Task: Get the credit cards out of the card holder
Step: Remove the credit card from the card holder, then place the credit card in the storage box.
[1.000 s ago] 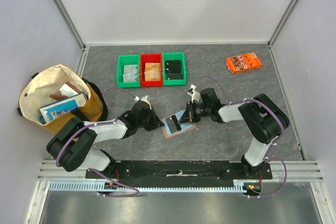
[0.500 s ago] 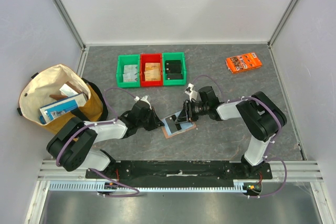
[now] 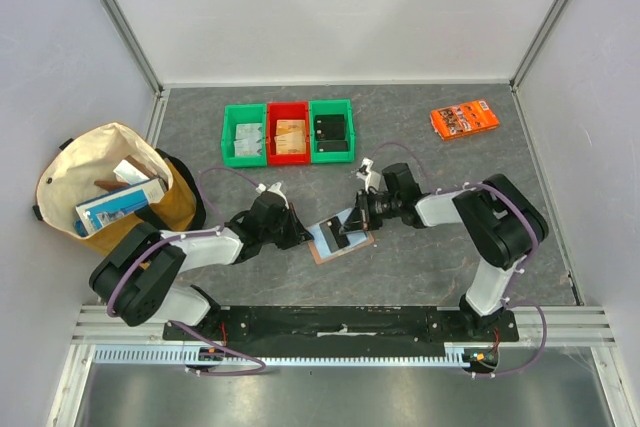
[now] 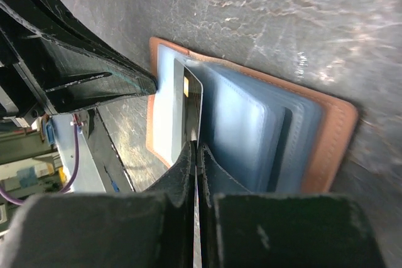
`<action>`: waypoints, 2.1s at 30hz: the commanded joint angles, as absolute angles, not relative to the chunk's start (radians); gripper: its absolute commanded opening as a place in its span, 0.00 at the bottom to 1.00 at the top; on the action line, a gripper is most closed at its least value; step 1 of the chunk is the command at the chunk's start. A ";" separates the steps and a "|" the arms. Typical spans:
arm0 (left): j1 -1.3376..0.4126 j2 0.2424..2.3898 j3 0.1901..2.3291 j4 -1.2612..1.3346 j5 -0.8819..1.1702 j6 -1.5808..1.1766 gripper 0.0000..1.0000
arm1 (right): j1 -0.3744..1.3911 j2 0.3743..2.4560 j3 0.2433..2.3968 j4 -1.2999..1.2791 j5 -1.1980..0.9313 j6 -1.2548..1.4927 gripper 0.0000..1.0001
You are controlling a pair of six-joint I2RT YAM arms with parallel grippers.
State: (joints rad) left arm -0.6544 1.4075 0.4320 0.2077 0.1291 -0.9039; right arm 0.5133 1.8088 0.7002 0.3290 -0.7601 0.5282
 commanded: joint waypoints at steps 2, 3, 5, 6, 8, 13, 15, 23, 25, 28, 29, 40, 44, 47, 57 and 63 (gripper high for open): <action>-0.655 1.444 0.411 0.126 0.089 -0.888 0.02 | 0.443 1.695 0.695 0.157 -0.626 0.411 0.00; -0.657 1.440 0.411 0.133 0.094 -0.882 0.02 | 0.445 1.674 0.696 0.138 -0.614 0.399 0.00; -0.655 1.425 0.407 0.147 0.103 -0.867 0.02 | 0.445 1.622 0.696 0.100 -0.594 0.382 0.00; -0.655 1.408 0.407 0.150 0.110 -0.850 0.02 | 0.446 1.602 0.701 0.066 -0.586 0.367 0.00; -0.655 1.352 0.414 0.147 0.121 -0.807 0.06 | 0.445 1.551 0.721 0.013 -0.575 0.330 0.00; -0.652 1.186 0.543 0.017 0.149 -0.622 0.45 | 0.445 1.425 0.790 -0.126 -0.563 0.224 0.00; -0.652 1.135 0.636 -0.073 0.163 -0.545 0.66 | 0.448 1.375 0.822 -0.164 -0.587 0.193 0.00; -0.652 1.106 0.994 -0.353 0.374 -0.238 0.84 | 0.492 1.255 0.971 -0.264 -0.764 0.072 0.00; -0.652 1.123 1.055 -0.420 0.455 -0.142 0.84 | 0.503 1.247 1.006 -0.288 -0.805 0.038 0.00; -0.652 1.132 1.107 -0.480 0.535 -0.019 0.84 | 0.528 1.239 1.045 -0.298 -0.874 0.008 0.00; -0.652 1.131 1.117 -0.492 0.563 0.027 0.84 | 0.537 1.238 1.054 -0.302 -0.888 0.009 0.00; -0.653 1.213 1.204 -0.670 0.784 0.244 0.69 | 0.588 1.249 1.078 -0.327 -0.936 -0.089 0.00; -0.652 1.215 1.189 -0.670 0.782 0.253 0.59 | 0.588 1.255 1.083 -0.327 -0.942 -0.094 0.00; -0.653 1.219 1.184 -0.669 0.788 0.253 0.35 | 0.588 1.258 1.080 -0.319 -0.942 -0.091 0.00; -0.601 1.236 1.137 -0.447 0.551 -0.026 0.02 | 0.520 1.213 0.996 -0.192 -0.703 0.105 0.52; -0.529 1.316 1.129 -0.270 0.318 -0.288 0.02 | 0.454 1.115 0.879 -0.130 -0.293 0.284 0.72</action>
State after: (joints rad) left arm -0.5690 1.2709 1.1381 -0.4534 0.4889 -0.0544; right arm 0.4774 1.1995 0.9447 -0.2096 -0.6018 0.1429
